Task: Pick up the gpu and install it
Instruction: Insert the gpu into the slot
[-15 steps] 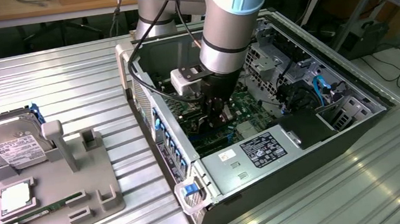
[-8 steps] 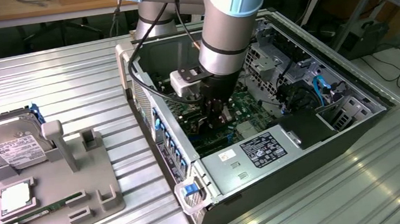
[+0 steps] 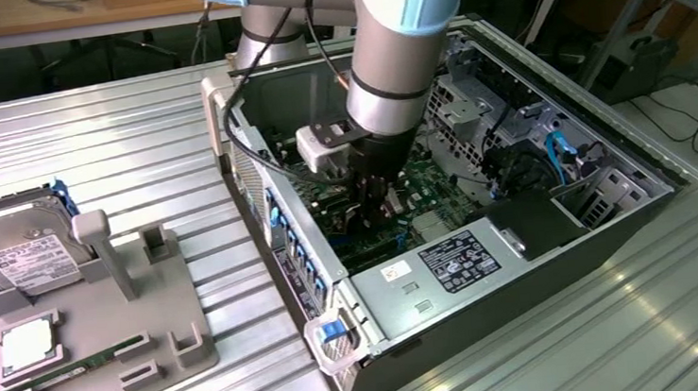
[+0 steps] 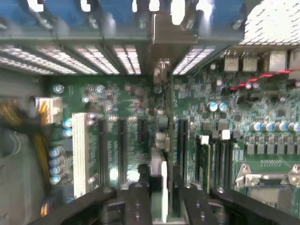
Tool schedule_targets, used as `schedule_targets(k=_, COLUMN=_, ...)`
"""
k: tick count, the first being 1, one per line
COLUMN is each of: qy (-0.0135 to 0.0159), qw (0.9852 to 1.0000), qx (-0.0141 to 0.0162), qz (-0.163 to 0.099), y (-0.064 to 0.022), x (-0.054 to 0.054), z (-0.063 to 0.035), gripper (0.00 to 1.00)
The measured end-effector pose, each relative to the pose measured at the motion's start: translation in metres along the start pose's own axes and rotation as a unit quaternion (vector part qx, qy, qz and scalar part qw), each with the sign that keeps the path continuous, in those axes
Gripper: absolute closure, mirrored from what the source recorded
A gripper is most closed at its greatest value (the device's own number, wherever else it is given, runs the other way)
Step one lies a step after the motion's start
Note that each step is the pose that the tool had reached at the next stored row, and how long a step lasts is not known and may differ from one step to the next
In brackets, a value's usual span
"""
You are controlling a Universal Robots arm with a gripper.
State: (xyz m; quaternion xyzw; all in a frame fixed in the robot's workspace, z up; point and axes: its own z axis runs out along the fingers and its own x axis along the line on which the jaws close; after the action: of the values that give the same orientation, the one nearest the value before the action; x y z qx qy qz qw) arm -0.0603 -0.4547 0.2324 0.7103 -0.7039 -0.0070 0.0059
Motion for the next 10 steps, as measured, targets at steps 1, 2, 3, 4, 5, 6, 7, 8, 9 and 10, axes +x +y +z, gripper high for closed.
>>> schedule_targets(k=1, qy=0.0007, qw=1.0, qx=0.0006, qz=0.0, y=0.0001, x=0.0, z=-0.0029, gripper=0.72)
schedule_targets(k=2, qy=0.0015, qw=1.0, qx=0.001, qz=0.0, y=0.0001, x=0.0, z=-0.0067, gripper=0.65)
schedule_targets(k=3, qy=0.0009, qw=1.0, qx=0.0023, qz=0.0, y=0.0002, x=0.0, z=-0.0095, gripper=0.65)
schedule_targets(k=4, qy=0.0014, qw=1.0, qx=0.0028, qz=0.0, y=0.0003, x=0.0, z=-0.014, gripper=0.65)
schedule_targets(k=5, qy=0.0013, qw=1.0, qx=0.0038, qz=0.0, y=0.0004, x=0.0, z=-0.0199, gripper=0.65)
schedule_targets(k=6, qy=0.0012, qw=1.0, qx=0.0045, qz=0.0, y=0.0005, x=0.0, z=-0.0244, gripper=0.65)
schedule_targets(k=7, qy=0.0014, qw=1.0, qx=0.0048, qz=0.0, y=0.0005, x=0.0, z=-0.029, gripper=0.65)
schedule_targets(k=8, qy=0.0012, qw=1.0, qx=0.0054, qz=0.0, y=0.0006, x=0.0, z=-0.0335, gripper=0.65)
schedule_targets(k=9, qy=0.0014, qw=1.0, qx=0.0058, qz=0.0, y=0.0007, x=0.0, z=-0.0382, gripper=0.65)
schedule_targets(k=10, qy=0.0013, qw=1.0, qx=0.0064, qz=0.0, y=0.0008, x=0.0, z=-0.0428, gripper=0.65)
